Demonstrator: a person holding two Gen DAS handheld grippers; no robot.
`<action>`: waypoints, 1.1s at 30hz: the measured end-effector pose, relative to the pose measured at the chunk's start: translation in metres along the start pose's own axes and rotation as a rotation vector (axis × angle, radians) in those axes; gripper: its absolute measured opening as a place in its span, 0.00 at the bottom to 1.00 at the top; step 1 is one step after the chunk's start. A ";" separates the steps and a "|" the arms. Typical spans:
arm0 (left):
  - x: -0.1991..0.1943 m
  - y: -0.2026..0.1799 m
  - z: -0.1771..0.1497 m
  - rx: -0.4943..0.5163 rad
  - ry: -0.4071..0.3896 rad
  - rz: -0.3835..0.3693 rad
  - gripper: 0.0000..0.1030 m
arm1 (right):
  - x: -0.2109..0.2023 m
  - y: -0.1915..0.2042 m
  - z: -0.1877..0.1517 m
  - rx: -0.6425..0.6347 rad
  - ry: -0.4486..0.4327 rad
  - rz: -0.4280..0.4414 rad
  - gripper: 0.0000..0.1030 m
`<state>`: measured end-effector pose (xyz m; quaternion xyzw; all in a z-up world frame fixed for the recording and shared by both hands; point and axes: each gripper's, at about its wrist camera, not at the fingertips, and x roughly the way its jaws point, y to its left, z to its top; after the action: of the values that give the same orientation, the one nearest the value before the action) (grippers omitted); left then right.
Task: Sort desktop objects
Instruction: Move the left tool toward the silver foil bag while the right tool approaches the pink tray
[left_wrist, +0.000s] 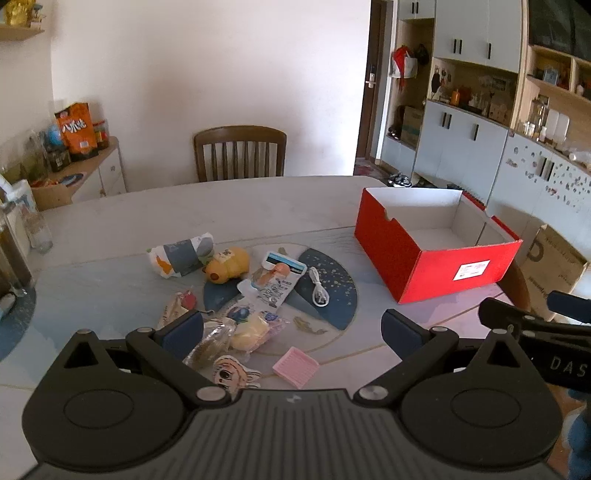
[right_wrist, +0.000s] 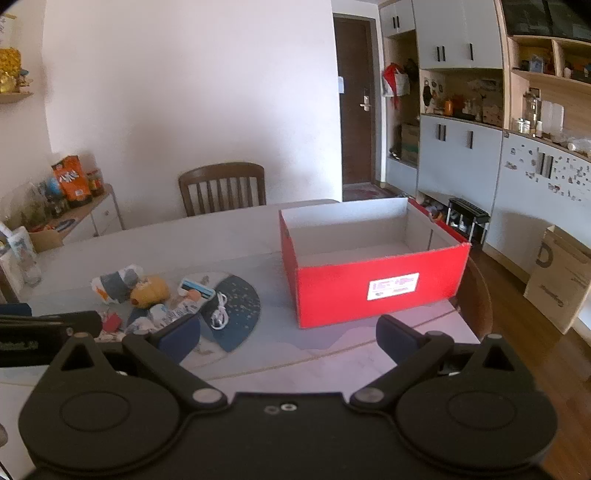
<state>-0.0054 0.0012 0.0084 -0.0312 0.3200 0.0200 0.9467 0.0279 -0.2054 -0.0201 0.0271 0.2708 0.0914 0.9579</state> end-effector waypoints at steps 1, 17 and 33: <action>0.000 0.000 0.000 -0.001 0.001 0.000 1.00 | -0.001 0.001 0.000 -0.008 -0.007 0.009 0.99; 0.012 0.023 -0.011 -0.032 -0.042 0.061 1.00 | 0.017 0.029 -0.010 -0.180 0.015 0.178 0.99; 0.084 0.096 -0.017 -0.028 0.080 0.081 1.00 | 0.084 0.073 -0.037 -0.227 0.142 0.172 0.92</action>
<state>0.0459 0.0977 -0.0603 -0.0324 0.3584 0.0613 0.9310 0.0673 -0.1181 -0.0877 -0.0648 0.3225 0.2049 0.9219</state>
